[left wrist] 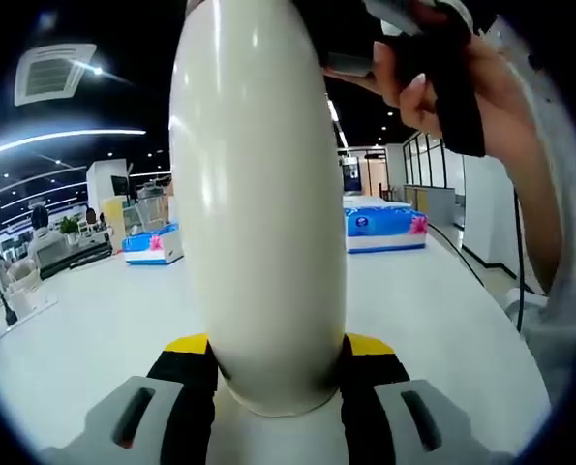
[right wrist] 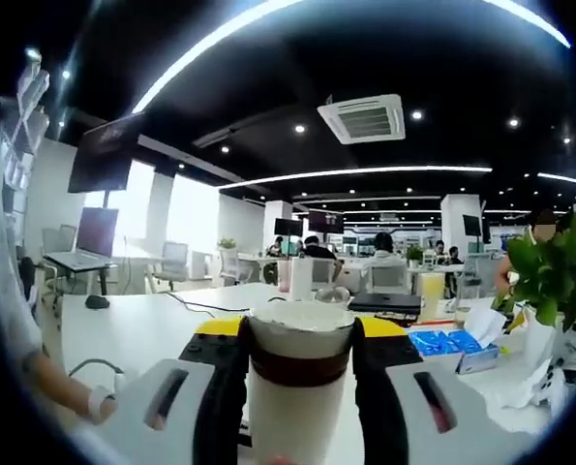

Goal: Grasp the water cup twist off the cup lid place the cup lid on the table

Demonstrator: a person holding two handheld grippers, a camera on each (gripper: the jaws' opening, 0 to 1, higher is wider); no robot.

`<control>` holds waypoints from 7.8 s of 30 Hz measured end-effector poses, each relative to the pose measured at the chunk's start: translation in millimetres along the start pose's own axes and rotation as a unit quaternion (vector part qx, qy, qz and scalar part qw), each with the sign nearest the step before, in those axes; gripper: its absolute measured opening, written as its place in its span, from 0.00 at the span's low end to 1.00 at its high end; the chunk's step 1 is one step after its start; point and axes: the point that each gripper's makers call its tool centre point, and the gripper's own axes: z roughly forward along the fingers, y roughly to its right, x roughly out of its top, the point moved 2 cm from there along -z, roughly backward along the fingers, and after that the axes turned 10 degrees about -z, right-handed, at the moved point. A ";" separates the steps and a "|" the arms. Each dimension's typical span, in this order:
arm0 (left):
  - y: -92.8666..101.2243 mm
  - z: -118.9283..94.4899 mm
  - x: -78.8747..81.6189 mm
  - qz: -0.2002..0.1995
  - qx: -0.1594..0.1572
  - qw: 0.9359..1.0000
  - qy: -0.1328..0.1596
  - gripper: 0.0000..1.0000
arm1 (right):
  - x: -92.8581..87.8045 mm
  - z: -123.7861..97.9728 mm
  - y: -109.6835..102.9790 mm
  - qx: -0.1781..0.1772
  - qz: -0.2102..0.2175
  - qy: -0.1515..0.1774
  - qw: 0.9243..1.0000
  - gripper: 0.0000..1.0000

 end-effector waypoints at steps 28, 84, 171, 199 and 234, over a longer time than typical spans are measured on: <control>-0.1 2.6 0.5 -0.011 -0.002 1.000 0.000 0.51 | 0.4 6.7 -4.2 0.236 0.054 0.072 0.967 0.45; -0.3 2.9 -3.4 -0.025 0.001 1.000 -0.006 0.51 | -6.0 5.6 -3.4 0.337 0.073 0.061 0.937 0.53; -3.0 5.1 -1.6 -0.026 0.010 1.000 -0.005 0.51 | -5.1 4.7 2.8 0.117 0.045 0.044 0.991 0.45; -2.4 3.4 -1.3 -0.026 0.013 1.000 -0.004 0.51 | -13.3 6.8 -2.6 0.295 0.074 0.069 0.950 0.45; -2.5 4.1 -0.9 -0.024 0.015 1.000 -0.004 0.51 | -22.1 1.6 1.3 0.287 0.072 0.034 0.955 0.61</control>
